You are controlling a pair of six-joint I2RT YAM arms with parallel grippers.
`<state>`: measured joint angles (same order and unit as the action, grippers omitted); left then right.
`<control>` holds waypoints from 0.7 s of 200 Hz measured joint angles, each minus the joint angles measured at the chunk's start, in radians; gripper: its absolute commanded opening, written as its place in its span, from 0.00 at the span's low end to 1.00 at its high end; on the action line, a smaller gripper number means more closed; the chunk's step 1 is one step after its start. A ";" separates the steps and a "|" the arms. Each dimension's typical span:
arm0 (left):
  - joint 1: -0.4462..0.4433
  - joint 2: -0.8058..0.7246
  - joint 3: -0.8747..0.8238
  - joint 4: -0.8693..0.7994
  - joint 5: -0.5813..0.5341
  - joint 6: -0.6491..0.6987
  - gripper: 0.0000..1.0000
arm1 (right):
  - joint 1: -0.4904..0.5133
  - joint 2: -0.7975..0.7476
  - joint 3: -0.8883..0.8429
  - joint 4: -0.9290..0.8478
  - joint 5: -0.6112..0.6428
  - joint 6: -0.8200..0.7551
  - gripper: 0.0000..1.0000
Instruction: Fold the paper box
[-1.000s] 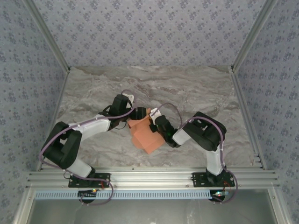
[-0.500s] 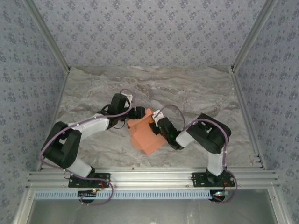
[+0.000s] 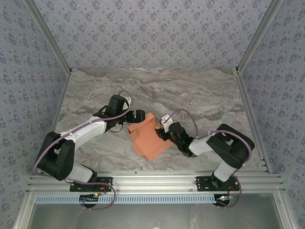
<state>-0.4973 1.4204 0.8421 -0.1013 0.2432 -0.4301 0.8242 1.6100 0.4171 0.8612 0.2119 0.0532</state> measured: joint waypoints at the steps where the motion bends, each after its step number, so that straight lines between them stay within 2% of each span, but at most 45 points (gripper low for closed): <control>1: 0.001 -0.002 0.001 -0.003 0.000 0.000 0.91 | 0.000 -0.005 -0.002 -0.002 0.000 -0.002 0.50; 30: 0.026 -0.075 0.008 -0.069 -0.007 0.025 0.91 | 0.013 -0.173 -0.041 -0.069 -0.028 -0.047 0.48; 53: 0.032 -0.104 0.002 -0.094 -0.021 0.030 0.91 | 0.066 -0.206 -0.038 -0.079 -0.093 -0.094 0.49; 82: 0.033 -0.106 -0.036 -0.112 -0.034 0.029 0.89 | 0.129 -0.105 0.033 -0.082 -0.218 -0.083 0.51; 97: 0.033 -0.105 -0.056 -0.123 -0.039 0.027 0.87 | 0.166 -0.023 0.055 0.002 -0.252 -0.068 0.53; 112: 0.033 -0.105 -0.066 -0.140 -0.050 0.021 0.85 | 0.225 0.046 0.056 0.089 -0.259 -0.070 0.54; 140: 0.033 -0.105 -0.076 -0.140 -0.053 0.008 0.83 | 0.335 0.121 0.085 0.148 -0.232 -0.084 0.54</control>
<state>-0.4644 1.3159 0.7662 -0.2413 0.1902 -0.4221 1.1587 1.7313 0.5022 1.0088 -0.0200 -0.0311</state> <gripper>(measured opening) 0.835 0.537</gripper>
